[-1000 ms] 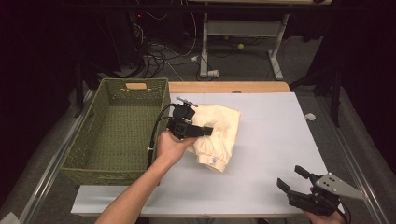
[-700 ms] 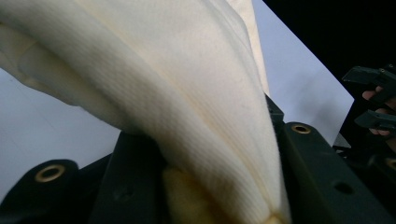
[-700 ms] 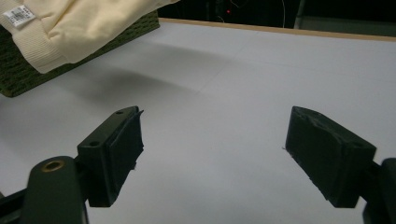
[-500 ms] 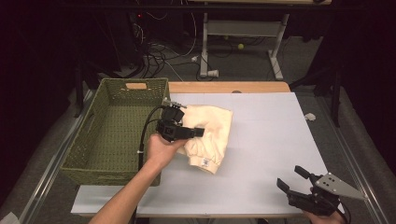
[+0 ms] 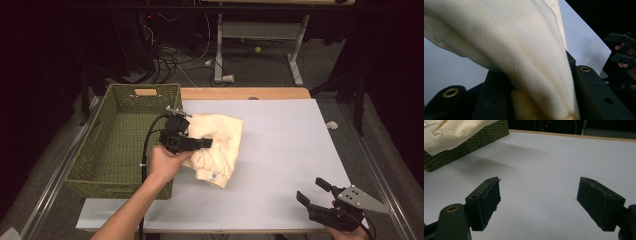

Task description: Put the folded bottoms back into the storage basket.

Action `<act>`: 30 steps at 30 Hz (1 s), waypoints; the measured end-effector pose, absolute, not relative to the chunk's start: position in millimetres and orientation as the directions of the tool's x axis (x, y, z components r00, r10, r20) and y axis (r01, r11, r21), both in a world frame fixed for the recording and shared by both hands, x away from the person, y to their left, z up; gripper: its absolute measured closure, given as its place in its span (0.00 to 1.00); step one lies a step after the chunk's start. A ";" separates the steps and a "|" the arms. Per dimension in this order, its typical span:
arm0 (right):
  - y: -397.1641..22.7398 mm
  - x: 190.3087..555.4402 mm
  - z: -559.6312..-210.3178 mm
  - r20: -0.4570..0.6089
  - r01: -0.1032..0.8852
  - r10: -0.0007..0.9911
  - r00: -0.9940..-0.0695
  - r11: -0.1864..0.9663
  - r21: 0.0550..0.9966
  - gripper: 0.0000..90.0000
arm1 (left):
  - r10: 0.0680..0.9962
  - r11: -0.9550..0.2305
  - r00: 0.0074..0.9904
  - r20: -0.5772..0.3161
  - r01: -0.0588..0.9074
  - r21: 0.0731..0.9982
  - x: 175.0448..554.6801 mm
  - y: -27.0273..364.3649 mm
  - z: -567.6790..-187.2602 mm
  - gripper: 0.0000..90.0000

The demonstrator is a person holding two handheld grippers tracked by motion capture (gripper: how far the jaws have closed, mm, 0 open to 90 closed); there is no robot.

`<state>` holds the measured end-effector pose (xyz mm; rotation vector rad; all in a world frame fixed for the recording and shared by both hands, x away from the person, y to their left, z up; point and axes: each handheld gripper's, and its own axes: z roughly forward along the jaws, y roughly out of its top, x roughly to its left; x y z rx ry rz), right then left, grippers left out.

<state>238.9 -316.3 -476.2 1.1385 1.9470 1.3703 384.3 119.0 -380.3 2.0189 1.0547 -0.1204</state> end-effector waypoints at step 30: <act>-316.1 239.0 -476.3 0.067 0.350 0.849 -0.523 0.142 0.926 0.22 | 0.654 -0.221 0.618 -0.436 0.707 0.672 365.3 169.1 -366.9 0.67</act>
